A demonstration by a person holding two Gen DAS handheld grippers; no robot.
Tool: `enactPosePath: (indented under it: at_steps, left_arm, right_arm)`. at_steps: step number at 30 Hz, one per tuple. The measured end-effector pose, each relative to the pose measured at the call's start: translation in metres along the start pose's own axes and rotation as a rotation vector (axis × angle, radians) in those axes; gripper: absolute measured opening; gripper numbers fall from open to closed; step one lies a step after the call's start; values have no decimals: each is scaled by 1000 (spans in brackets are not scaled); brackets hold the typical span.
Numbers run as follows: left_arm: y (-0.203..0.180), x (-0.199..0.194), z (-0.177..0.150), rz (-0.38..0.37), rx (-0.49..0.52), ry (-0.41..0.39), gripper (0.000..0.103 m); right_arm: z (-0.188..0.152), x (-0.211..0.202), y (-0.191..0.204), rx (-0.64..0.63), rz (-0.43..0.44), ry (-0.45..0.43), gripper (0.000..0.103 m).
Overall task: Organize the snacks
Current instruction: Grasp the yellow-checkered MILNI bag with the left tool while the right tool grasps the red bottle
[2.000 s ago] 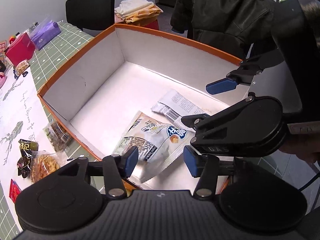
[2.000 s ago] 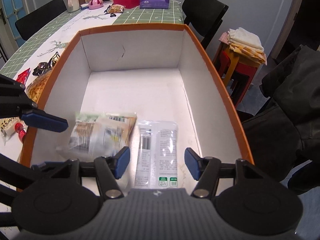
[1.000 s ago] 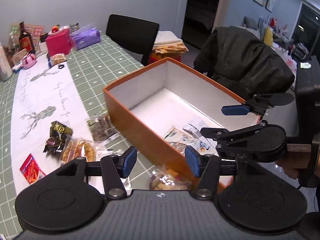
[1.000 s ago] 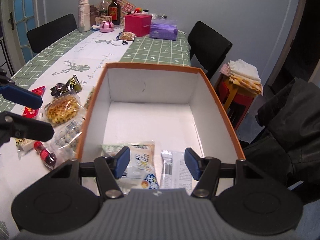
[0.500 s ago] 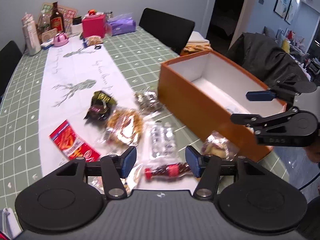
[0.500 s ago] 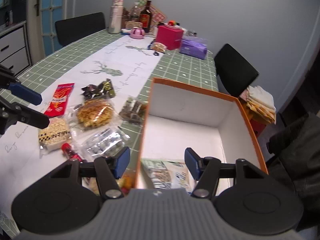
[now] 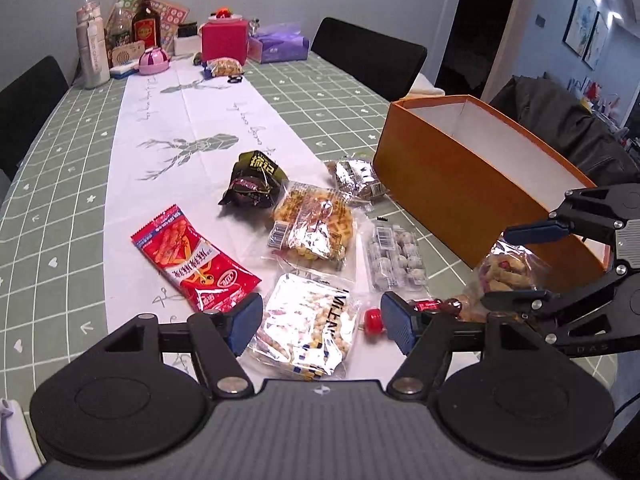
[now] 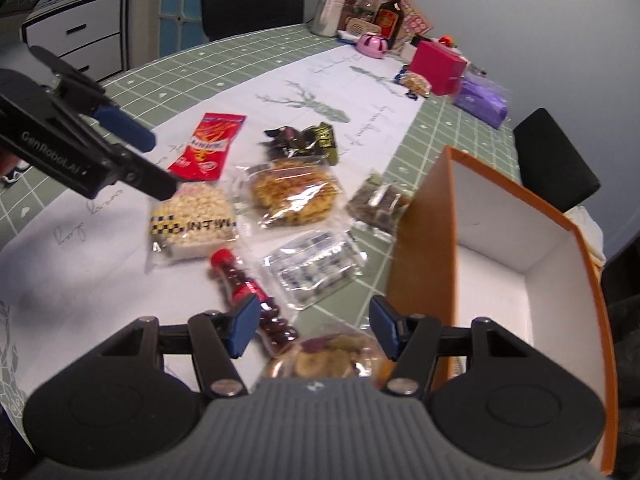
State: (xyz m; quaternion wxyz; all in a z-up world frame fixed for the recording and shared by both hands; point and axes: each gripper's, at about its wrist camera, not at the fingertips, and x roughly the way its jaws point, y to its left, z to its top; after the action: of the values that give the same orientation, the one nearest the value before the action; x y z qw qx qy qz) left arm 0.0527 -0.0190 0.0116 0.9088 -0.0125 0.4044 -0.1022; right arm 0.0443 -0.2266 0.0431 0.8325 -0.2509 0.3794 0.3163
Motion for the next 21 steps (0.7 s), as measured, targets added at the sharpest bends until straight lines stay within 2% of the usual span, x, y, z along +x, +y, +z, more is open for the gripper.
enactPosePath:
  at_steps: [4,8,15,21]
  left_arm:
    - [1,9,-4,4,15,-7,81]
    - [3,20,-8,-16,21,11,86]
    - [-4,42,-23,26,140,68,87]
    - [5,51,-22,15,112,80,87]
  right_arm:
    - [-1,10,5,2,29,0,59]
    - [-5,19,11,-16,58,5,59]
    - [-7,30,14,-20,105,9,60]
    - [-7,45,22,-44,126,34,60]
